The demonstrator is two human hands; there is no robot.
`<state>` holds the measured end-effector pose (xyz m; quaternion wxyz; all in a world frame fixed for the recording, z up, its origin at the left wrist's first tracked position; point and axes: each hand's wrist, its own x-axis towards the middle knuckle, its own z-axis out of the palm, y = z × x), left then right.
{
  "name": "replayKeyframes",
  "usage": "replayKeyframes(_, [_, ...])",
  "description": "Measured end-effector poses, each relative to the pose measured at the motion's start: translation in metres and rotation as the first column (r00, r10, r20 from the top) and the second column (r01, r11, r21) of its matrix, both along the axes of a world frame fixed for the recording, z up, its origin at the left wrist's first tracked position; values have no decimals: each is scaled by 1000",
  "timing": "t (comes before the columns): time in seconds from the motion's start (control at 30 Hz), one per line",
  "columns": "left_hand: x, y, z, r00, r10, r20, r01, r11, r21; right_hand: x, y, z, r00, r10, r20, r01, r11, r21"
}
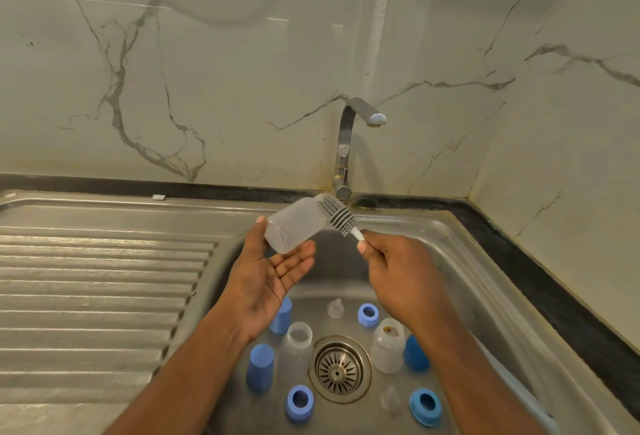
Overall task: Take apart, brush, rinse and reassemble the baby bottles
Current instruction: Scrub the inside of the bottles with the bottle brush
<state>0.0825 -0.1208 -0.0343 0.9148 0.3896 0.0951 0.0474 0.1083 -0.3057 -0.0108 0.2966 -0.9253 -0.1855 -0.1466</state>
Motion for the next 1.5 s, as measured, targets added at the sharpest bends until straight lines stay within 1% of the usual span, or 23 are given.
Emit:
replayKeyframes(0.13, [1,3,-1,1000,-3,7,3,999,36,-2,-2,4,1000,-14,-3,14,1000,2])
replayKeyframes(0.27, [1,3,0,1000,0,14,-1,998,63,-3,-2,6,999,-17,27,17,1000,5])
replayKeyframes(0.4, [-1,0,2,996,-11,94,-2,990,142,-3,-2,7,998,-52,35,52,999,0])
replayKeyframes(0.47, [-1,-2,2,994,-1,110,-20,982,187,-4,-2,7,998,-47,39,47,999,16])
replayKeyframes(0.53, [0,-2,1,995,23,100,-43,979,198,-6,3,5,1000,9,26,-9,1000,27])
replayKeyframes(0.63, [1,0,0,994,62,85,-74,985,157,-17,17,1,986,156,-64,-157,988,-6])
replayKeyframes(0.7, [1,1,1,994,65,87,-77,986,146,-18,21,2,980,186,-74,-186,983,0])
replayKeyframes(0.77, [-1,-1,3,996,44,80,-58,982,181,-15,18,4,990,137,-30,-136,991,12])
replayKeyframes(0.83, [-2,-5,3,998,23,54,-34,974,222,-9,14,5,999,31,27,-32,999,8])
replayKeyframes(0.9, [-2,-10,2,1000,2,15,-6,971,239,-1,9,4,996,-82,44,80,996,34])
replayKeyframes(0.97, [-1,-12,2,1000,-7,-16,11,973,230,1,5,3,992,-117,45,115,992,60])
replayKeyframes(1.0, [-1,-11,1,1000,-3,-21,7,976,219,1,5,2,995,-91,45,88,994,61])
replayKeyframes(1.1, [0,-6,1,1000,12,-18,-9,987,163,-9,9,2,993,119,0,-119,993,16])
replayKeyframes(1.17, [0,-4,3,1000,10,-19,-7,990,141,-13,13,2,978,206,-17,-206,979,5])
replayKeyframes(1.2, [1,-3,3,1000,9,-22,-6,992,129,-12,14,1,979,204,1,-204,979,8])
replayKeyframes(1.23, [1,-4,3,1000,6,-26,-3,993,115,-9,13,1,985,169,27,-169,986,13])
replayKeyframes(1.33, [1,-7,2,999,-9,-46,14,994,110,0,7,3,995,-49,85,46,998,35])
replayKeyframes(1.37, [1,-9,2,999,-15,-51,20,994,110,0,5,3,993,-82,89,79,996,45])
replayKeyframes(1.4, [1,-9,1,998,-17,-52,23,995,102,0,5,3,994,-73,78,70,996,46])
replayKeyframes(1.43, [1,-8,0,999,-17,-48,21,996,83,-4,6,3,998,-23,54,21,999,38])
replayKeyframes(1.5, [1,-4,-1,999,-22,-34,23,999,33,-14,15,1,988,157,-9,-157,988,0])
